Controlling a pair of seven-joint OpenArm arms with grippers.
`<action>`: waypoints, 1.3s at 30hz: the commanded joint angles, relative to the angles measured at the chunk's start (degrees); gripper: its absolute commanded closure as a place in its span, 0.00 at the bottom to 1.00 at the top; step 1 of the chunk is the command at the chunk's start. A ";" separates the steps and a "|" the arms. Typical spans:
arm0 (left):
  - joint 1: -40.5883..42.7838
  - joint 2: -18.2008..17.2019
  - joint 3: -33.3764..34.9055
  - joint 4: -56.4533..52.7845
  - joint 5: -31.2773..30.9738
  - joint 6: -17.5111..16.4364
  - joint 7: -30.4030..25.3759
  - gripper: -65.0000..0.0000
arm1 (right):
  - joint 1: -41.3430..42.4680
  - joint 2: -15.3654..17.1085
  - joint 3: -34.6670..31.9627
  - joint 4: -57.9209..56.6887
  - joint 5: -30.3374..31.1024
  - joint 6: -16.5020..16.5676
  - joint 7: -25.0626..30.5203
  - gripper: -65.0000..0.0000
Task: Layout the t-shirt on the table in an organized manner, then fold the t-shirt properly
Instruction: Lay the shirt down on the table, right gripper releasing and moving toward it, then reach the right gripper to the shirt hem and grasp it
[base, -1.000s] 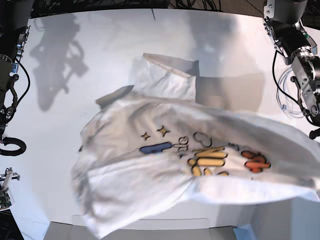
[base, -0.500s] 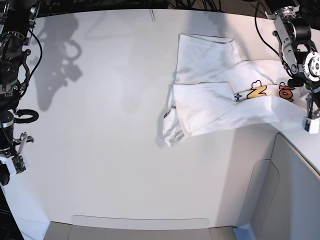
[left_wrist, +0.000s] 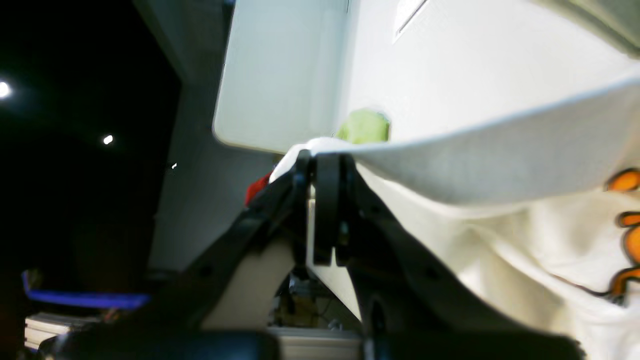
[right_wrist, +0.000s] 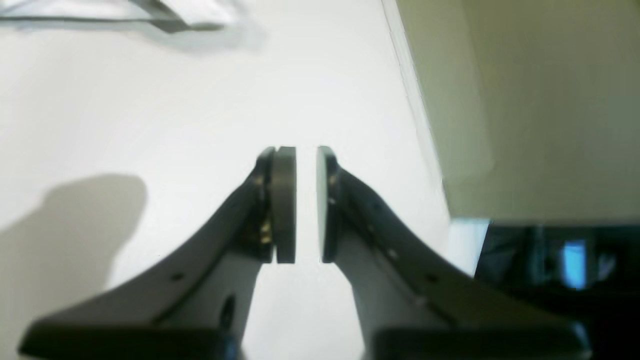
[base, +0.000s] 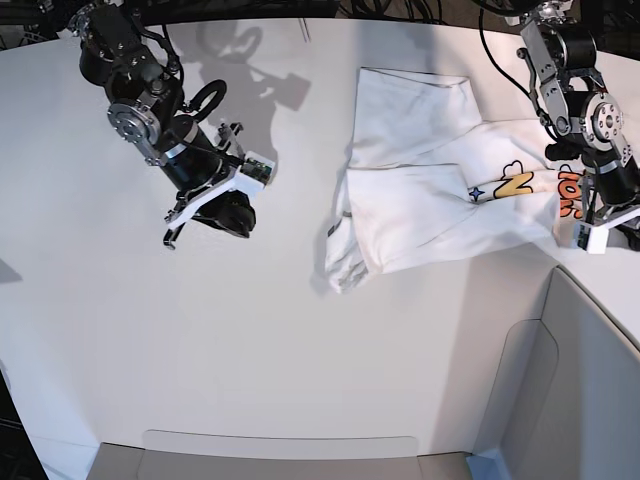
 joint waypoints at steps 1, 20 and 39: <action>-0.51 -0.79 -0.11 0.94 0.74 1.26 -0.08 1.00 | 2.19 0.38 -2.69 0.62 -1.31 -0.86 0.56 0.87; -0.51 -0.79 1.12 0.77 0.74 1.26 0.18 1.00 | 27.16 -19.05 -18.34 -8.44 -3.07 10.66 -34.35 0.87; -0.51 -0.79 1.12 0.68 0.74 1.26 0.18 1.00 | 43.33 -12.89 -35.04 -32.52 -15.03 22.31 -10.17 0.87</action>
